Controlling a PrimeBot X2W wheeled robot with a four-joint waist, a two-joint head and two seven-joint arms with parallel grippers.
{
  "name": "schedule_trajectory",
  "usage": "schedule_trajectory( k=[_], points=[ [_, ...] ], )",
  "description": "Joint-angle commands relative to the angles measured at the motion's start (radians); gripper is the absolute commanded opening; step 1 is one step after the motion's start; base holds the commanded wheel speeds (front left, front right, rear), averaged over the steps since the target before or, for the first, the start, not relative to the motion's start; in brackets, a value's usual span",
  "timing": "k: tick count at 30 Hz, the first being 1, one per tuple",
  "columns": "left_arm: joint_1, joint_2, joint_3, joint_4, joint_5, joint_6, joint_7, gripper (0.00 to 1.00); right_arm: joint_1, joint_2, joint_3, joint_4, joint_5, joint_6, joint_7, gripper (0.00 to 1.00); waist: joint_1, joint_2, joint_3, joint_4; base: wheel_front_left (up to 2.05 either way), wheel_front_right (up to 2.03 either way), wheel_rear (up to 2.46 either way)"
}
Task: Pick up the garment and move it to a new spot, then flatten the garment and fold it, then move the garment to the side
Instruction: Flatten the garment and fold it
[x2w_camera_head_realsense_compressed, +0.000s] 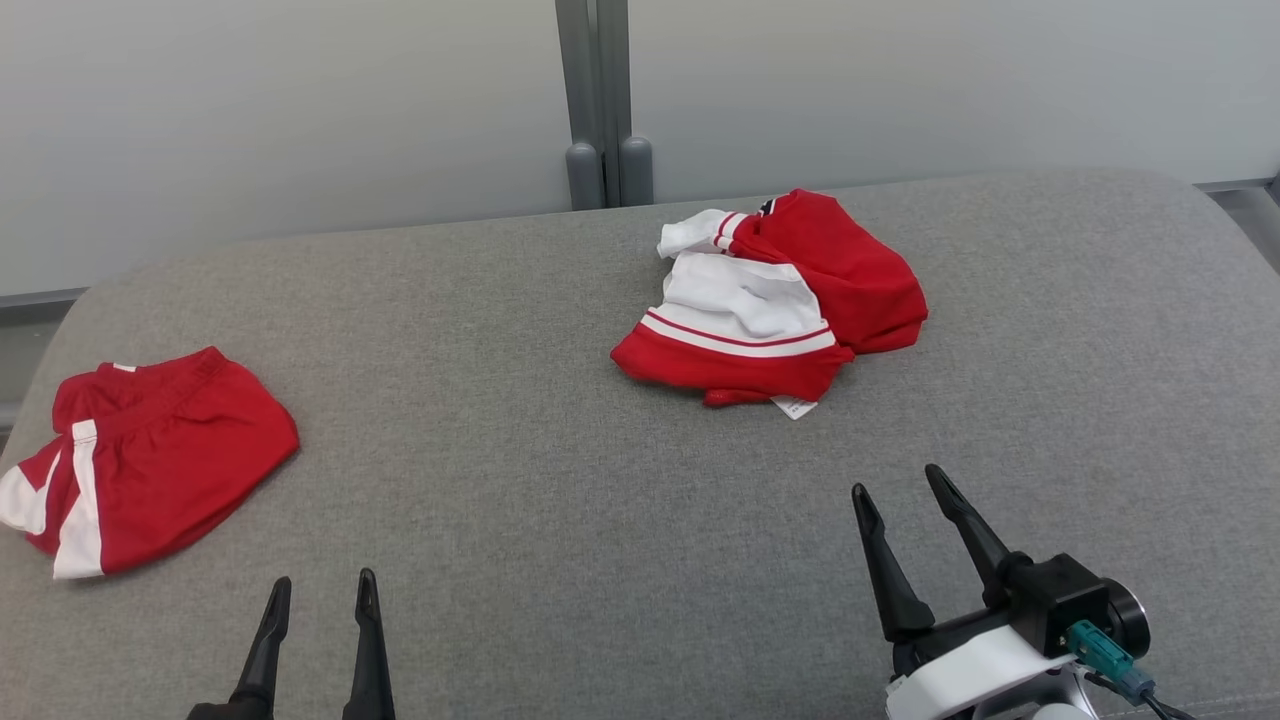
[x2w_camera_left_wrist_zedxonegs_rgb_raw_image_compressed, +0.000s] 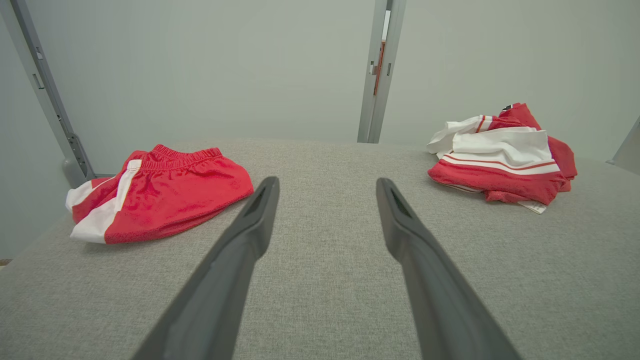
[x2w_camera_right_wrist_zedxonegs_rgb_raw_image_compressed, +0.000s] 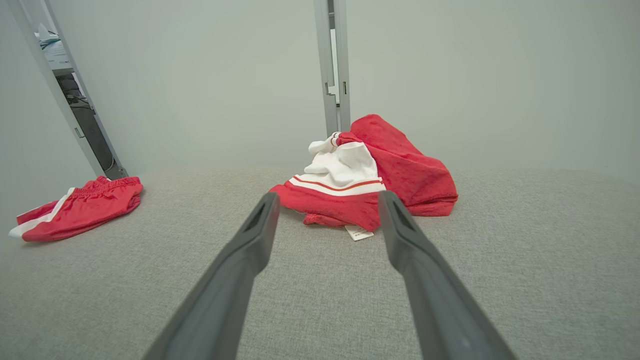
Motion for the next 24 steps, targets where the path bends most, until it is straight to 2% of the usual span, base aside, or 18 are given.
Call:
schedule_trajectory(
  k=[1, 16, 24],
  points=[
    [-0.009, 0.0, -0.002, 0.003, 0.001, 0.001, -0.001, 1.0, -0.003, -0.002, 0.0, 0.001, 0.001, 0.0, -0.001, 1.0, 0.0001, 0.0, -0.001, 0.001, 0.0, 0.0, 0.0],
    [-0.002, 0.0, -0.007, 0.01, 0.014, -0.004, -0.001, 1.0, 0.003, -0.002, 0.008, 0.004, -0.004, 0.0, -0.001, 1.0, 0.0001, 0.0, -0.001, -0.006, 0.0, 0.0, 0.0],
    [-0.067, 0.001, -0.039, 0.079, 0.011, -0.038, -0.001, 1.0, -0.016, -0.002, 0.015, -0.008, -0.007, 0.0, -0.001, 1.0, 0.0001, 0.0, 0.038, -0.032, 0.0, 0.0, 0.0]
  ],
)
